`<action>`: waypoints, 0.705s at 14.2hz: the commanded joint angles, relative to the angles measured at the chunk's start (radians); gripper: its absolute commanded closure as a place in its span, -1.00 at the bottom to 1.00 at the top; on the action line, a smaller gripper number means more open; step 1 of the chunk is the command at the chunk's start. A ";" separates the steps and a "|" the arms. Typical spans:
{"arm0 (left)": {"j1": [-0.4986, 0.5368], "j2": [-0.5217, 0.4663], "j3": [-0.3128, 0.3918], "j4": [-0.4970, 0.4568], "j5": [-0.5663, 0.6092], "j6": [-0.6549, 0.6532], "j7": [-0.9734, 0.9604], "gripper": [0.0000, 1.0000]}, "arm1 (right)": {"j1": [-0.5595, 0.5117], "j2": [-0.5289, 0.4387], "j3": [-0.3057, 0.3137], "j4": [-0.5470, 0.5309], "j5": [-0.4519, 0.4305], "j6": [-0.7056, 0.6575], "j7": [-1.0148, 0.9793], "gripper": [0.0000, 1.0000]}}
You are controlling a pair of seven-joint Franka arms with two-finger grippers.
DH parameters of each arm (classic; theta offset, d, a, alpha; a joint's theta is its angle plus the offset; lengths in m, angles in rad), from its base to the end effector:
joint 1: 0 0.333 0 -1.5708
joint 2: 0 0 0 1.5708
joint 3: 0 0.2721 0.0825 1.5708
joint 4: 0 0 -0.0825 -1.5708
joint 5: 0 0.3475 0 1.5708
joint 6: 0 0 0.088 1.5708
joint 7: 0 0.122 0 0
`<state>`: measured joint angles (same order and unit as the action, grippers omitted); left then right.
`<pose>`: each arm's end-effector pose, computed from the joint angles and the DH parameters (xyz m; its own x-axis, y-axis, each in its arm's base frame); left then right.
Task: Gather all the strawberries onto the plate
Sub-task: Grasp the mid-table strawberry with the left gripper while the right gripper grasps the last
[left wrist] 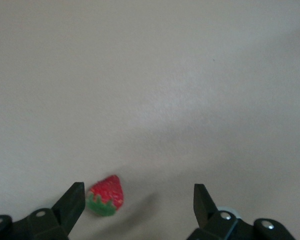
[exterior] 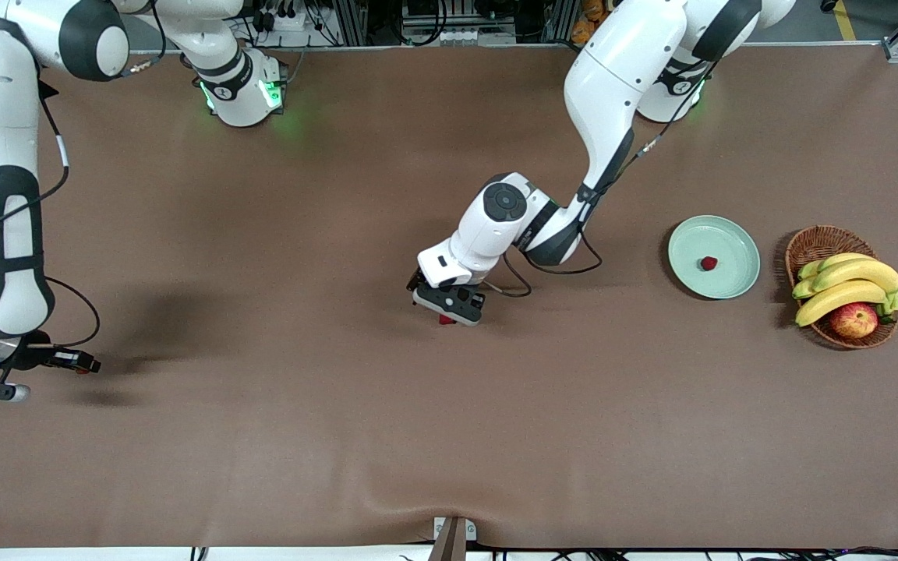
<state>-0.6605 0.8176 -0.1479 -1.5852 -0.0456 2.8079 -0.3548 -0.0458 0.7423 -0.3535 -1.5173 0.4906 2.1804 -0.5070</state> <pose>0.4820 -0.4794 0.1845 0.9059 -0.2782 0.3192 -0.3673 -0.8914 0.2655 0.6186 -0.2037 0.2148 0.9939 -0.1004 0.0453 -0.0924 -0.9838 -0.1536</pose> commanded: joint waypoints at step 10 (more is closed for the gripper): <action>-0.025 0.041 0.048 0.016 0.102 0.012 -0.027 -0.36 | 0.191 -0.138 0.008 -0.030 0.019 -0.238 0.230 0.95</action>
<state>-0.6673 0.8445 -0.1155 -1.5850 0.0244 2.8081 -0.3555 0.0959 0.6497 -0.3433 -1.5164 0.5007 1.9556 -0.3638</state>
